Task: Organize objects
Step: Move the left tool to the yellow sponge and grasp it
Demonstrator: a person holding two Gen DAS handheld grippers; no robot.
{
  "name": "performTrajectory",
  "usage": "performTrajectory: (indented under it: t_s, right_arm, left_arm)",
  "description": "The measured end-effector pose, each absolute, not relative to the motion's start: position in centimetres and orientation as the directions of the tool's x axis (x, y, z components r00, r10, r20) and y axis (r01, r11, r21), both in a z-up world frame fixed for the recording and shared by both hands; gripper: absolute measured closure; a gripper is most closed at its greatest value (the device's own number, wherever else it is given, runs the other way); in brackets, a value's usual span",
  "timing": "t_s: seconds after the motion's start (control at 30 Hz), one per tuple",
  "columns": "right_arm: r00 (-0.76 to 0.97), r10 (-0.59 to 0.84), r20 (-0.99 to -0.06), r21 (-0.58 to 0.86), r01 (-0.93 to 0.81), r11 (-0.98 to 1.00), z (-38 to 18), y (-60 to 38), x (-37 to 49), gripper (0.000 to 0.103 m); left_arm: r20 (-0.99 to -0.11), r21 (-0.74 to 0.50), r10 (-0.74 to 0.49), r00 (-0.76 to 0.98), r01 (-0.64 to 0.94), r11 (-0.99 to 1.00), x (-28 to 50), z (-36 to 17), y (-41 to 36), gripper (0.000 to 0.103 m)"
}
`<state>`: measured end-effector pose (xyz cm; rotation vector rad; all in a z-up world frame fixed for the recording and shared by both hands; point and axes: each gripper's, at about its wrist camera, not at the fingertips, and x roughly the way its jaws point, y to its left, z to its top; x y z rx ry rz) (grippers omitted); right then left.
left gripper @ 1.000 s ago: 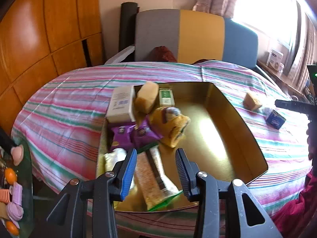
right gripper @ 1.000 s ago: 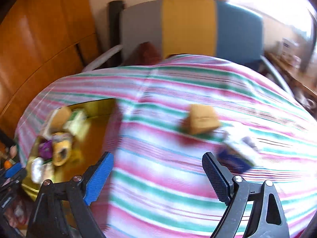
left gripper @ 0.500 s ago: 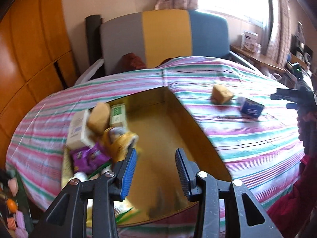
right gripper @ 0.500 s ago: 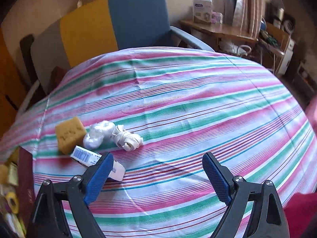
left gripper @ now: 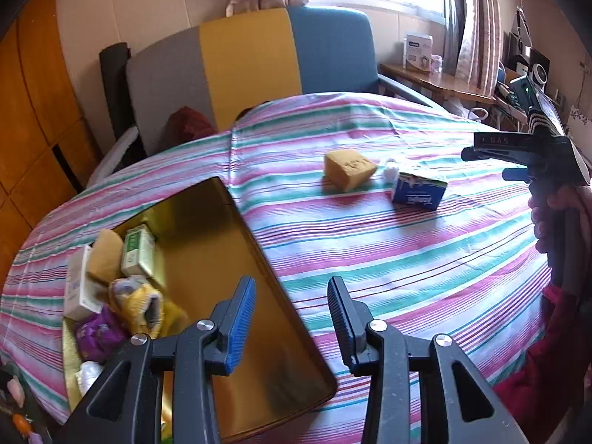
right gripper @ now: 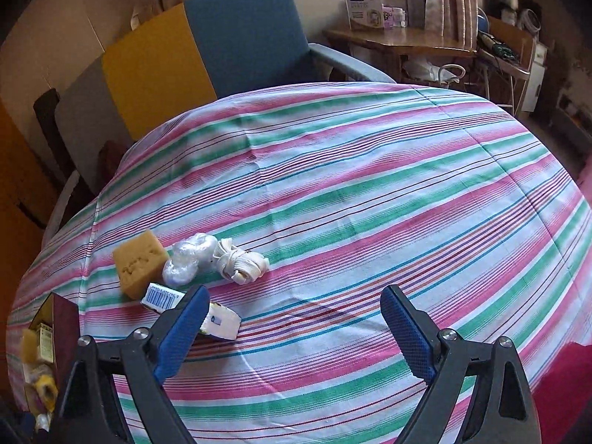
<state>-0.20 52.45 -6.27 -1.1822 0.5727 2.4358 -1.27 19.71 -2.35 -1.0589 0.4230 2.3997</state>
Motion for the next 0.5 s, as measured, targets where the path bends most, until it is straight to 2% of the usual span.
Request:
performTrajectory:
  t_s: [0.5]
  right_arm:
    - [-0.598,0.126,-0.791,0.262,-0.518,-0.815,-5.9,53.7,0.4,0.007]
  left_arm:
    - [-0.83,-0.006,0.322,-0.455,-0.57,-0.822,-4.1,-4.6,24.3,0.063]
